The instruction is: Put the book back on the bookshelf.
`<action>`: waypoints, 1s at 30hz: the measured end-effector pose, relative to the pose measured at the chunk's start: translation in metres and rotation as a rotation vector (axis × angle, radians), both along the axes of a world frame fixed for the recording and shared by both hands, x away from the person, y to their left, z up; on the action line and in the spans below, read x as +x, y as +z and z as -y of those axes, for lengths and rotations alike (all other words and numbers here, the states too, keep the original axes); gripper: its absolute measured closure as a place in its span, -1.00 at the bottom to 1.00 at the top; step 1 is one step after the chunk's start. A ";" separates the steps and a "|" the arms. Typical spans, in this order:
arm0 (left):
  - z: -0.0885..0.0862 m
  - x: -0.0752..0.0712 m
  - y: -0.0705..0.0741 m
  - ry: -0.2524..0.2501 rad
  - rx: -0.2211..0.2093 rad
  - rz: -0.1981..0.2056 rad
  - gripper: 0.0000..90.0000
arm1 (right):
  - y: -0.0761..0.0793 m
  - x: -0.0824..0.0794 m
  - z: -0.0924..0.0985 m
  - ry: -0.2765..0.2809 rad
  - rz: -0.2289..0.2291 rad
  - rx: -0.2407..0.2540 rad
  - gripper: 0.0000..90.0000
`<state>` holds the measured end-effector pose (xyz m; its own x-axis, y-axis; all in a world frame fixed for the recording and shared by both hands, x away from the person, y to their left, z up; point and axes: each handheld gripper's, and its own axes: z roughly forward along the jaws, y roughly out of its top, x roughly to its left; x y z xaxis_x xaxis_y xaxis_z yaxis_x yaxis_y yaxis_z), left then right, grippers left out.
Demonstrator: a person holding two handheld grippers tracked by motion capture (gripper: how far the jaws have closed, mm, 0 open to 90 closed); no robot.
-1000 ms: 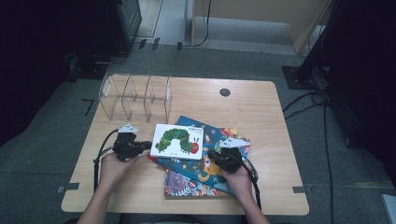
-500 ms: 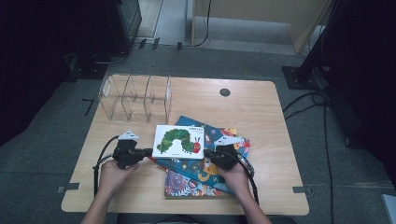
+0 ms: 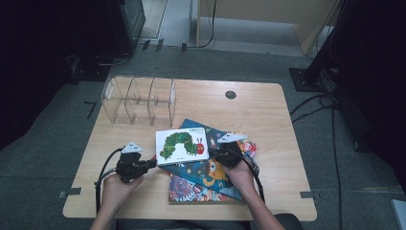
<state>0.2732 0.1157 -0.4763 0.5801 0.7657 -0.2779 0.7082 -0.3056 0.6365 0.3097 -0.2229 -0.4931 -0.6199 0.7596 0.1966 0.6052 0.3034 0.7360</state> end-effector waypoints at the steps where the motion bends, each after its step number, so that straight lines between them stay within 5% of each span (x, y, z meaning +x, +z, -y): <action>1: 0.000 -0.001 0.000 0.001 -0.009 -0.003 1.00 | 0.000 0.002 0.000 0.003 0.005 -0.001 1.00; 14: -0.004 0.021 -0.005 0.026 0.012 -0.017 1.00 | -0.002 0.006 0.001 0.005 0.014 0.022 1.00; 27: 0.024 0.004 -0.003 -0.086 -0.059 -0.034 1.00 | -0.002 0.011 0.024 -0.043 0.014 0.019 0.99; 30: 0.029 0.004 -0.001 -0.093 -0.043 -0.034 1.00 | -0.002 0.014 0.033 -0.060 0.007 0.028 0.95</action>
<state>0.2770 0.0868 -0.4774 0.6380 0.6958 -0.3300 0.6994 -0.3442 0.6264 0.3233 -0.2560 -0.4954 -0.5752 0.7895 0.2141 0.6163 0.2461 0.7481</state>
